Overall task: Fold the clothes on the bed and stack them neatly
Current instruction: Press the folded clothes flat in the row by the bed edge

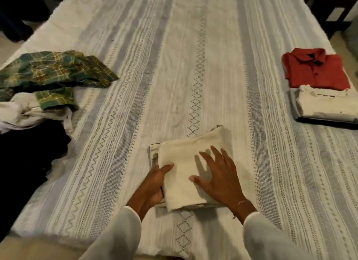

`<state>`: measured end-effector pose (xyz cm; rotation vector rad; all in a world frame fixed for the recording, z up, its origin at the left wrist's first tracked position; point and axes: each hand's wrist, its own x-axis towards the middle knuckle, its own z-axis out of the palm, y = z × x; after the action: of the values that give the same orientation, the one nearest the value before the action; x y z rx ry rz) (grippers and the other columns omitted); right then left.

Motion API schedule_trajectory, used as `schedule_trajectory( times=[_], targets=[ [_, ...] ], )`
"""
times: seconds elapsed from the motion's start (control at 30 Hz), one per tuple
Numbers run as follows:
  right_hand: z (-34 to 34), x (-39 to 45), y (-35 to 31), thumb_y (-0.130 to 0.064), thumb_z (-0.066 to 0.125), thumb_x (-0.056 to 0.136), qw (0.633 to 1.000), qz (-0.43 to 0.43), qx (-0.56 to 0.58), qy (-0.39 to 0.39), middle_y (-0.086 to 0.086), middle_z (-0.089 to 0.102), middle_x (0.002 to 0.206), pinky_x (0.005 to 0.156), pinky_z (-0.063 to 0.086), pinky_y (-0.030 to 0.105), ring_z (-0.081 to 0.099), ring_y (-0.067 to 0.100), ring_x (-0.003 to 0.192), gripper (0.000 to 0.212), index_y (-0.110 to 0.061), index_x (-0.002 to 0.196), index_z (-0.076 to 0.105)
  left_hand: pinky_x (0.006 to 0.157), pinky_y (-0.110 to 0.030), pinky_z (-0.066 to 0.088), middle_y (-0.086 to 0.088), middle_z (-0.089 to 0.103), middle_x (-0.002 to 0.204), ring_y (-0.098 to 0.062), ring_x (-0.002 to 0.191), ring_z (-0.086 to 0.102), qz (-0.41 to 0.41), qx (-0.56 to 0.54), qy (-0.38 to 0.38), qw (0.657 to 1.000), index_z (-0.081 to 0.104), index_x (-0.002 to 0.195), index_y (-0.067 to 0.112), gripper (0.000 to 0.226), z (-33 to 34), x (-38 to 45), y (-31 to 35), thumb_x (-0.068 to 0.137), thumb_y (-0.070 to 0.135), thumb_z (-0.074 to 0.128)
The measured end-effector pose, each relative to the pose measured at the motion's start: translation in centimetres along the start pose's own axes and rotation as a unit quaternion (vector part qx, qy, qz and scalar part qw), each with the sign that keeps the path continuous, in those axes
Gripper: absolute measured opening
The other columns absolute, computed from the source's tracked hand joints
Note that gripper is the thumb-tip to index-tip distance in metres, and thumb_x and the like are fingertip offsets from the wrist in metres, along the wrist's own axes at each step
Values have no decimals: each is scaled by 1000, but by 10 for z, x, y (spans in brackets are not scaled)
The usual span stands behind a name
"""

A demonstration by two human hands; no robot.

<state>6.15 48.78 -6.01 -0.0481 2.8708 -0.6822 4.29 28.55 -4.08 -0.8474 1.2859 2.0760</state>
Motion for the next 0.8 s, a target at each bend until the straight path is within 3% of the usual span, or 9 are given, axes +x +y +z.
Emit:
schedule_trajectory(
  times=[0.07,0.13,0.3,0.43,0.57,0.63,0.67,0.73,0.8],
  targets=[
    [19,5,1,-100,32,70,996,26,-75,-43,8,-7,169,121,5,60,-9,36,155,110,-39,159,12,65,-37,63,-10,78,98,-23,83,76,1,8,10,1000,64,118,12,19,-10,6,2,101,14,56],
    [36,7,-3,-104,24,66,992,17,-116,-36,12,-17,168,118,2,69,-17,40,152,118,-37,161,6,66,-37,63,-9,77,102,-23,88,75,6,23,24,999,62,125,11,24,-21,15,1,102,17,56],
    [60,7,-14,-102,26,68,989,29,-146,-3,18,-11,167,112,3,76,-13,44,152,115,-35,161,18,71,-37,61,-11,74,115,-25,102,73,29,38,34,998,57,136,11,35,-33,33,-8,103,23,55],
    [65,6,-21,-101,27,70,986,24,-159,35,18,-7,168,111,3,77,-11,47,152,112,-34,160,23,89,-46,59,-13,72,121,-30,112,69,51,27,9,998,58,134,14,31,-46,40,-9,104,23,53],
    [70,8,-29,-101,26,71,988,31,-145,42,18,-7,168,112,2,76,-11,47,152,111,-35,160,21,85,-44,60,-11,73,118,-29,109,70,60,41,13,997,61,128,19,27,-57,45,-3,103,27,54],
    [76,9,-29,-100,26,72,989,35,-142,28,18,-7,168,112,2,76,-11,47,152,110,-34,160,21,81,-37,60,-7,74,114,-25,106,71,108,108,55,987,62,126,20,27,-62,49,-7,103,31,56],
    [79,9,-28,-99,25,73,989,37,-140,16,18,-8,168,113,2,76,-12,46,152,108,-35,160,20,77,-33,58,-4,75,107,-25,102,71,151,178,104,967,63,123,19,27,-64,51,-12,101,34,58],
    [80,12,-27,-95,19,79,991,42,-130,-3,16,-10,168,115,2,73,-12,44,153,101,-36,161,14,71,-33,51,-1,72,92,-27,91,69,225,347,251,875,60,111,14,30,-66,53,-22,96,40,65],
    [75,15,-24,-85,24,88,993,70,-87,24,15,3,169,118,13,67,4,40,154,90,-32,160,17,71,-37,47,-8,68,93,-32,90,65,226,449,348,791,54,109,12,40,-66,53,-31,93,46,66]
  ],
)
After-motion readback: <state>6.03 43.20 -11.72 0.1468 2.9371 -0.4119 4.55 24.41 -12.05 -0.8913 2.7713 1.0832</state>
